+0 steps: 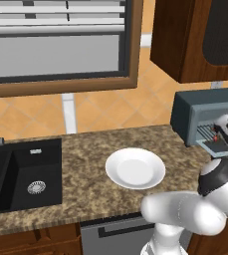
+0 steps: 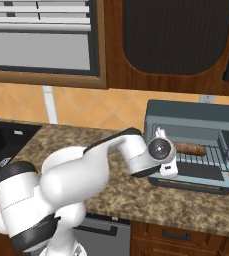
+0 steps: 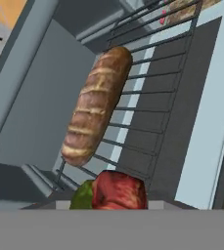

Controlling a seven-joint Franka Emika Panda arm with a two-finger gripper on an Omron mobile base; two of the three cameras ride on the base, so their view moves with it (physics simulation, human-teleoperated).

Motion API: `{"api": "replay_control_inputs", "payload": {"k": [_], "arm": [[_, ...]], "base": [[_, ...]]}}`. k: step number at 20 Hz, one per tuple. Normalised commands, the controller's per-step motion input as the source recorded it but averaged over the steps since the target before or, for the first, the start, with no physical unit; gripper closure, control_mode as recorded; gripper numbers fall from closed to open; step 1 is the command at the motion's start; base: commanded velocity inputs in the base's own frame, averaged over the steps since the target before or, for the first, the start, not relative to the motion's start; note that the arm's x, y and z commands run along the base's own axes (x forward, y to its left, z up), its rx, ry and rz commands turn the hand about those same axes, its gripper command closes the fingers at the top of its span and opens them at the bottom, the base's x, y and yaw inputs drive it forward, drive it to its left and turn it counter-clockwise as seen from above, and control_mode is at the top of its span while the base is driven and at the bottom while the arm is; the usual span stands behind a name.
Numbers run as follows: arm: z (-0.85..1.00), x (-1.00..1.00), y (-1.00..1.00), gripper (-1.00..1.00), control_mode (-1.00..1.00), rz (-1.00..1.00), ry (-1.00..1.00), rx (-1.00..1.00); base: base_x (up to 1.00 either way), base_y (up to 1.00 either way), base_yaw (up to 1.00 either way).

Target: Pick up the kebab skewer and baguette bread, and place them inside the toaster oven. Close the toaster oven door and start by setting the timer.

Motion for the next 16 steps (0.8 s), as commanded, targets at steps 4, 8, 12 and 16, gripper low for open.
{"api": "replay_control_inputs", "payload": {"k": [4,8,12,16], "arm": [[0.00,0.18,-0.57,1.00,-1.00,0.02,0.00,0.04],[0.00,0.41,-0.49,1.00,-1.00,0.00,0.00,0.06],[0.00,0.39,-0.43,1.00,-1.00,0.00,0.03,0.04],[-0.02,0.27,-0.32,1.00,-1.00,0.00,0.03,0.02]], "base": [[0.00,0.00,0.00],[0.00,0.00,0.00],[0.00,0.00,0.00],[0.00,0.00,0.00]]}}
